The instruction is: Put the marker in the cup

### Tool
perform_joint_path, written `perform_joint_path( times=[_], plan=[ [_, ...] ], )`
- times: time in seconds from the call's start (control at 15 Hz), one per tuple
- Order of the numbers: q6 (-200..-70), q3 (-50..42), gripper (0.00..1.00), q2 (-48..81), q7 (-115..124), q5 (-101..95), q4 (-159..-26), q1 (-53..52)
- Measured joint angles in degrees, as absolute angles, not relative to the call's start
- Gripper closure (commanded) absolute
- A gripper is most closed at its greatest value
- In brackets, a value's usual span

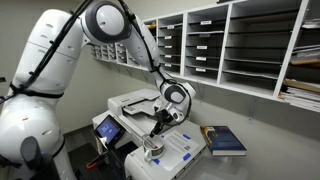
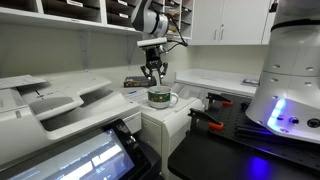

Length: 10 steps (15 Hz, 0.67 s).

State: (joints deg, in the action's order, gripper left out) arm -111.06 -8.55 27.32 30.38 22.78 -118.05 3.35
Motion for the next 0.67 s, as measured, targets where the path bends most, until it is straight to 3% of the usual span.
perform_joint_path(
  times=[0.2,0.27,0.67],
  plan=[
    [-112.71,-8.31,0.04,25.26,29.06,21.89,-117.11,2.95],
    [-114.07,-8.13,0.01,23.7,28.46,20.62,-117.49,2.43],
    [-122.72,-7.25,0.0,10.51,28.49,8.2,-125.29,-2.01]
  ],
)
